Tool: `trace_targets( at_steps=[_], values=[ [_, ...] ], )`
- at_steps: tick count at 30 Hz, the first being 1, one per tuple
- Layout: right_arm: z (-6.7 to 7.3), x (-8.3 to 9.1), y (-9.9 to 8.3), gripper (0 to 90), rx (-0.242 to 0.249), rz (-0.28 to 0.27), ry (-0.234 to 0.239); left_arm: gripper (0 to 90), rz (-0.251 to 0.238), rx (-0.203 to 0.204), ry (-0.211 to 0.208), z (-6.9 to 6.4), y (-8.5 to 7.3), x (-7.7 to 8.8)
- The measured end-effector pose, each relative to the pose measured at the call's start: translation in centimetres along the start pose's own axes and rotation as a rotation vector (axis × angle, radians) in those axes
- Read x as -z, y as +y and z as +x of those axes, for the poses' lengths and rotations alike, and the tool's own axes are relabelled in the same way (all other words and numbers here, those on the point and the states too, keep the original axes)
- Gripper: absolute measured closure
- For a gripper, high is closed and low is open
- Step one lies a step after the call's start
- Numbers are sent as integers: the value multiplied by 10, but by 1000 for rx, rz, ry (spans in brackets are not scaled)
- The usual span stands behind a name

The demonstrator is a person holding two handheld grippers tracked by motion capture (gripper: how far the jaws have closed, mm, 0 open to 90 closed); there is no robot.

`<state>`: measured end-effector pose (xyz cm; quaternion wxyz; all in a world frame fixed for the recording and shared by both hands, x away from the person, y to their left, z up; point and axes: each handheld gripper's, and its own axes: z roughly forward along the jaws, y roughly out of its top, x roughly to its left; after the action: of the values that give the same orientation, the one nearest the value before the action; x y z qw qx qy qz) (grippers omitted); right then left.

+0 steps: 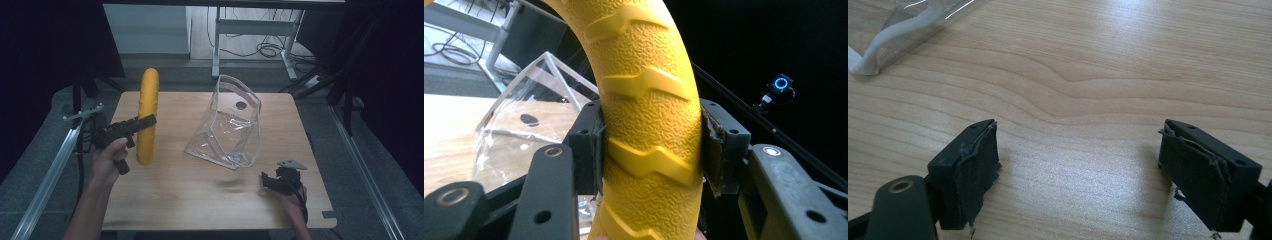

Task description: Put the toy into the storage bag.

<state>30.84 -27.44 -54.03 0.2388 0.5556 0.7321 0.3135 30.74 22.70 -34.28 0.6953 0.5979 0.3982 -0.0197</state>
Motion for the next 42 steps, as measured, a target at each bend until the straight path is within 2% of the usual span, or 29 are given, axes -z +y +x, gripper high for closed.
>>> trace_targets(
  at_steps=[7, 13, 16, 21, 33, 42],
  values=[
    [0, 0, 0, 161, -1, 0, 0, 506, -37, -18, 3, -10, -1, -17],
    [0, 0, 0, 161, 1, -2, 0, 506, -78, -41, 13, -19, 2, -25],
    [0, 0, 0, 161, 0, -2, -1, 506, -117, -55, 9, -28, 4, -29],
    [0, 0, 0, 161, -1, -2, -1, 506, -137, -71, -7, -38, 8, -39],
    [0, 0, 0, 161, -1, 0, -1, 506, -149, -82, -34, -52, 13, -61],
    [0, 0, 0, 162, 1, 0, 0, 506, -139, -85, -54, -61, 18, -76]
  ],
)
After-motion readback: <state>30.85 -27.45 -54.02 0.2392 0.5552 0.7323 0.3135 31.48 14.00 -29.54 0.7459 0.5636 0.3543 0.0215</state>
